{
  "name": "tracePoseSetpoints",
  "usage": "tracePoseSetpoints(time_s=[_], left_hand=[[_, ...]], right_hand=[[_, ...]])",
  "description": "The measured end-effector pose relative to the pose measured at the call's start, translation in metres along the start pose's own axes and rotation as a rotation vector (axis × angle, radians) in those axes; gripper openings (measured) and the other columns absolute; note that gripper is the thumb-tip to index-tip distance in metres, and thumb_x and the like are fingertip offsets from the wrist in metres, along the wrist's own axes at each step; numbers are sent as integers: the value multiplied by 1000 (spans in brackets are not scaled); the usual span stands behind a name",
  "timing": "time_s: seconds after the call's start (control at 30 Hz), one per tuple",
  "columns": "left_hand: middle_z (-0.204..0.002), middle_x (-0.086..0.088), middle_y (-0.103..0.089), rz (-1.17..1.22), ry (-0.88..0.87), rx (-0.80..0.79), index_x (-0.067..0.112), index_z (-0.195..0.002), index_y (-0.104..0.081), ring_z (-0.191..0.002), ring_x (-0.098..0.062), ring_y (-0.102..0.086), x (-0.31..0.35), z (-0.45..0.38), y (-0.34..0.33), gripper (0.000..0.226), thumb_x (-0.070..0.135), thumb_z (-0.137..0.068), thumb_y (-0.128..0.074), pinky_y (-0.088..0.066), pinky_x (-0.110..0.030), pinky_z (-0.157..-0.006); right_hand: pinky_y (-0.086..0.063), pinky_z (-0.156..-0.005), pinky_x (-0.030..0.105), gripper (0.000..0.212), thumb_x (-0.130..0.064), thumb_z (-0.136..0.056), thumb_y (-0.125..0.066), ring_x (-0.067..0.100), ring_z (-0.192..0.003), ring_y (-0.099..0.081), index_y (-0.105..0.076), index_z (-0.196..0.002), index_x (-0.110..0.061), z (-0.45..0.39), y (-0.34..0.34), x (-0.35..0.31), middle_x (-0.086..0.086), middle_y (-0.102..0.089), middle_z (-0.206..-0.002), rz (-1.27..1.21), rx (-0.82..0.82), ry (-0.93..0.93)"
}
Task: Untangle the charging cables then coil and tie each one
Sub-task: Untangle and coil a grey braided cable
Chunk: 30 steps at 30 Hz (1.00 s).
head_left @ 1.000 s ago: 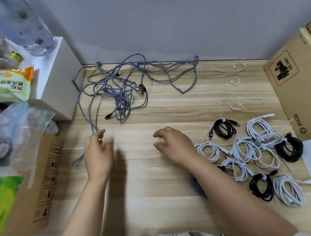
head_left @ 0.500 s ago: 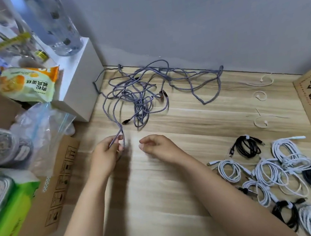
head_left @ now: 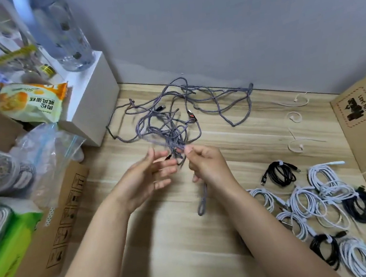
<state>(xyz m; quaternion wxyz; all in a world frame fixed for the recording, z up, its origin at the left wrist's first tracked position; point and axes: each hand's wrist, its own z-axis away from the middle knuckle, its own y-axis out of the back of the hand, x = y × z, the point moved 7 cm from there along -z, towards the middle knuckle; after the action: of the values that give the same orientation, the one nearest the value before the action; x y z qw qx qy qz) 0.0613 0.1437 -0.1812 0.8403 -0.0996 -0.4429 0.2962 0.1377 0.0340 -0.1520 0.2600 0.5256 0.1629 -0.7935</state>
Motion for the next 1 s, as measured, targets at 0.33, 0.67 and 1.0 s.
tracePoseSetpoints(time_s=[0.33, 0.67, 1.0], left_hand=[[-62, 1, -70, 74, -153, 208, 10, -85, -52, -55, -4, -65, 50, -26, 17, 29, 3, -101, -27, -50, -13, -49], [-46, 6, -40, 193, 77, 79, 6, -91, -56, -33, -2, -35, 27, -27, -6, 25, 15, -100, -34, -32, -10, -38], [-69, 1, -54, 71, -237, 257, 14, -81, -54, -54, -5, -50, 11, -8, -30, 18, 6, -95, -45, -40, -14, -46]], right_hand=[[-48, -44, 17, 29, -7, -98, -43, 8, -43, -60, -56, -72, -6, 20, 44, 33, 5, -58, -60, -358, 290, -127], [-33, -44, 19, 26, -40, -93, -48, 13, -42, -43, -61, -84, -19, 20, 15, 41, 1, -60, -60, -57, -70, -147], [-43, -47, 17, 19, 0, -92, -52, 7, -41, -50, -44, -83, -15, 10, -18, 40, 3, -50, -71, -112, -121, -122]])
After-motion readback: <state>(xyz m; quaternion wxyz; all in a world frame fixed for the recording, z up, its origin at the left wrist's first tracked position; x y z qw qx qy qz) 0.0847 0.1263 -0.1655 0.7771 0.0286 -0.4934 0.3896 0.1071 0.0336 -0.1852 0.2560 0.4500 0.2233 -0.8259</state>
